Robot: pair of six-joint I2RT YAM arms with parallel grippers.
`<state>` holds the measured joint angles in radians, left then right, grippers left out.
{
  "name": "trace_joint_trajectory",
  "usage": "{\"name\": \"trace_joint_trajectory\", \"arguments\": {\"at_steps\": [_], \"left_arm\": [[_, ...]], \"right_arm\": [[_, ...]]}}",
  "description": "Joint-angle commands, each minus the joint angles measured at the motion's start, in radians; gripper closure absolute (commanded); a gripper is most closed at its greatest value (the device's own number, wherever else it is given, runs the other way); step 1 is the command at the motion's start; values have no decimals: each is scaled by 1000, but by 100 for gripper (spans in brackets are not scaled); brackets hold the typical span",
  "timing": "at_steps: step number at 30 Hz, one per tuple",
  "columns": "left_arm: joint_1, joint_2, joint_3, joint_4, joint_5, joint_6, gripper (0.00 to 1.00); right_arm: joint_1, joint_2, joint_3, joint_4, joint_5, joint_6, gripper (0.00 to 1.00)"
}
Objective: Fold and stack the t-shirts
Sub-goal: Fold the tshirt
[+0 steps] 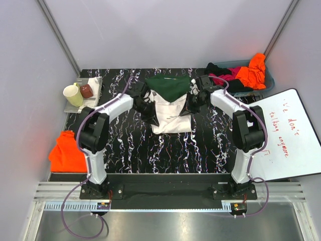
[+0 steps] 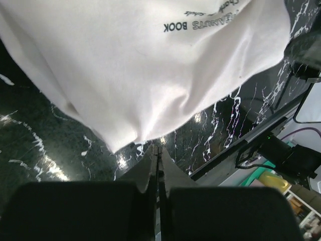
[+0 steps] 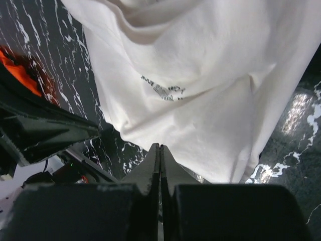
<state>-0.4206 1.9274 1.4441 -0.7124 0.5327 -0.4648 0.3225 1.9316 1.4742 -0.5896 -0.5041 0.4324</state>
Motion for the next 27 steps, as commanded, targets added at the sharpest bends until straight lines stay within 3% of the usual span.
{"name": "trace_joint_trajectory", "arguments": {"at_steps": [1, 10, 21, 27], "left_arm": [[-1, 51, -31, 97, 75, -40, 100], [3, 174, -11, 32, -13, -14, 100], [88, 116, -128, -24, -166, 25, 100], [100, 114, -152, -27, -146, 35, 100]], "right_arm": [[13, -5, -31, 17, -66, 25, 100], [24, 81, -45, -41, -33, 42, 100], [24, 127, -57, -205, 191, 49, 100], [24, 147, -45, -223, 176, 34, 100]]}}
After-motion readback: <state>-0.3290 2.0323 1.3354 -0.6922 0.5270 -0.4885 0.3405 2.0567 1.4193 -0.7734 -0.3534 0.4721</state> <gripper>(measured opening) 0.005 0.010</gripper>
